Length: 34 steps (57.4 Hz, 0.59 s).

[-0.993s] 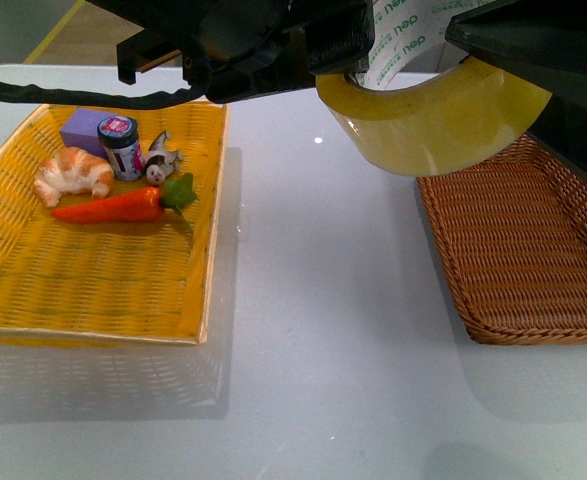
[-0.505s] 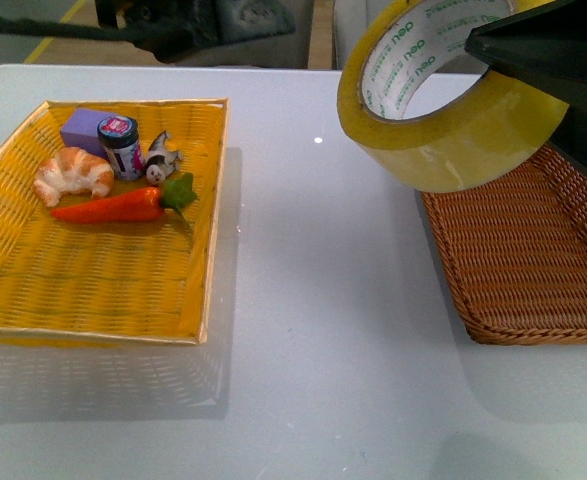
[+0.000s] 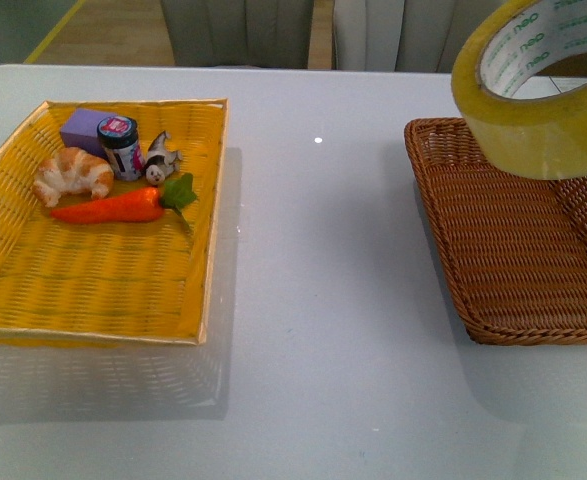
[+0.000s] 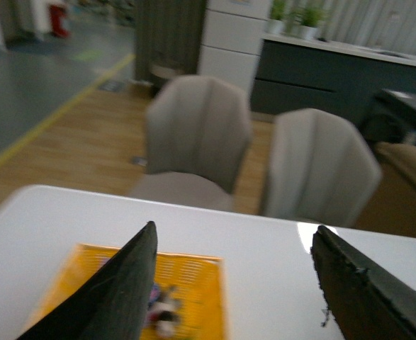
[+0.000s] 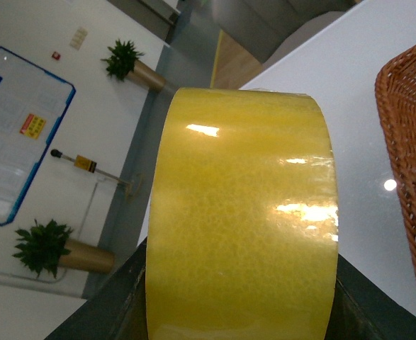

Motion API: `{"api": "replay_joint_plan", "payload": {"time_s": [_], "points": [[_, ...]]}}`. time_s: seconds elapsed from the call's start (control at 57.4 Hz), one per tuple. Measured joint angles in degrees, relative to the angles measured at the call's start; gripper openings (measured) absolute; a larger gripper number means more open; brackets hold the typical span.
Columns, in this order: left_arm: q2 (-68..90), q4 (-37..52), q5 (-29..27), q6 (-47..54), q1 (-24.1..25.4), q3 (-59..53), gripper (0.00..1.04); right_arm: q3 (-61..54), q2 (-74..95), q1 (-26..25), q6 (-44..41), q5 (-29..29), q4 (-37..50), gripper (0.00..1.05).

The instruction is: Move tape to another basket

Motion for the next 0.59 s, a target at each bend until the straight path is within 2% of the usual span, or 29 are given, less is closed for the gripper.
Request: {"api": "replay_joint_plan", "payload": {"time_s": [0.139, 0.348, 0.592], "points": [[-5.7, 2.3, 2.6, 5.5, 3.5, -8.9, 0.37, 0.9, 3.2, -3.2, 0.0, -1.8, 1.2, 0.47], [-12.4, 3.5, 6.8, 7.1, 7.5, -17.7, 0.01, 7.1, 14.3, -7.6, 0.2, -3.1, 4.3, 0.47], [-20.8, 2.7, 10.4, 7.5, 11.5, -25.0, 0.02, 16.3, 31.9, -10.4, 4.1, -3.2, 10.3, 0.47]]}}
